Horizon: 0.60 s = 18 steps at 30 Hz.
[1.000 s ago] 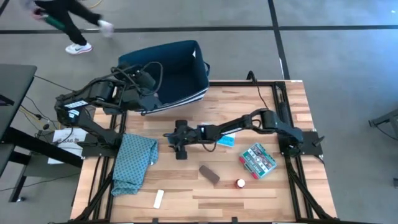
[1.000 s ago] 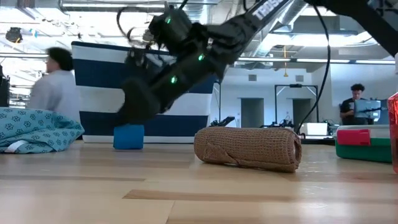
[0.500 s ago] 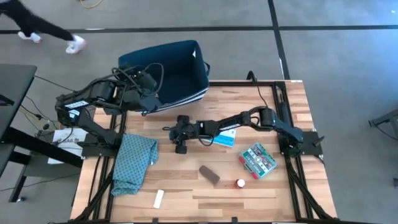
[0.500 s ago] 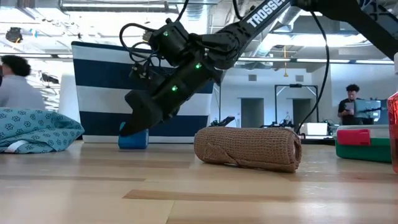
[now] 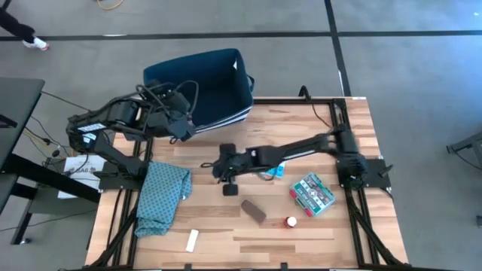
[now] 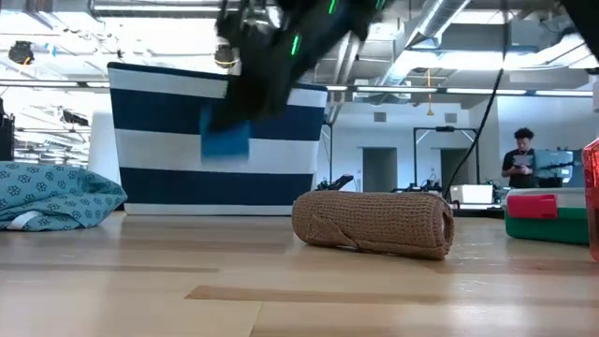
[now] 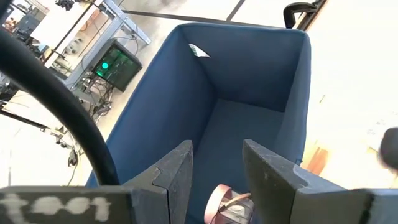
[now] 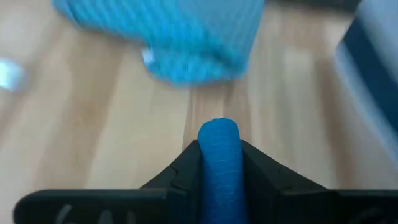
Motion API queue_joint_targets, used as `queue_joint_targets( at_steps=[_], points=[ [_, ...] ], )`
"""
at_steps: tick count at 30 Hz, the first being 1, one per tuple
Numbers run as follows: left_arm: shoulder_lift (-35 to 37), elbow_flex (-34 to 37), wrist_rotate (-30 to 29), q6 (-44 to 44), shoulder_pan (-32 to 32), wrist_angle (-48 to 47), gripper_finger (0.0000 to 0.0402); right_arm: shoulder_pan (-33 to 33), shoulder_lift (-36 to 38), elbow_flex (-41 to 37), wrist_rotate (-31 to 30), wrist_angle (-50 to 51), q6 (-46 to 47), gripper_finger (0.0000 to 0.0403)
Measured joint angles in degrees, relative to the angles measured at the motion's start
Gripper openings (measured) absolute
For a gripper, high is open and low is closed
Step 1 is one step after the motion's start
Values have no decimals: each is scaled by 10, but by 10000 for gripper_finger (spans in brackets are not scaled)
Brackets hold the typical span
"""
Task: Pick & place medical supplies in basket/bin
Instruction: Put the blue bandage into the blue bin
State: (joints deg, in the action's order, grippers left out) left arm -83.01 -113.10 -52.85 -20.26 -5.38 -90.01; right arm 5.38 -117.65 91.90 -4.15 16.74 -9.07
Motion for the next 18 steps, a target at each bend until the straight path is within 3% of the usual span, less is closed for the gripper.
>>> queue_joint_targets(
  at_steps=[3, 6, 11, 16, 18],
  points=[
    [0, 0, 1, 0, 0, 0, 135, 11, 72, -1, -9, 55, -20, 78],
    [0, 0, 7, 6, -1, 0, 135, 17, 153, -1, -57, 63, -75, 78],
    [3, 0, -2, 38, -1, 0, 135, -36, 264, 1, -142, -34, -141, 79],
    [3, 0, -3, 34, -2, 0, 135, -161, 309, 1, -128, -110, -62, 83],
    [3, 0, -4, 35, -3, 0, 135, -214, 299, 2, -67, -117, -27, 83]
  ],
)
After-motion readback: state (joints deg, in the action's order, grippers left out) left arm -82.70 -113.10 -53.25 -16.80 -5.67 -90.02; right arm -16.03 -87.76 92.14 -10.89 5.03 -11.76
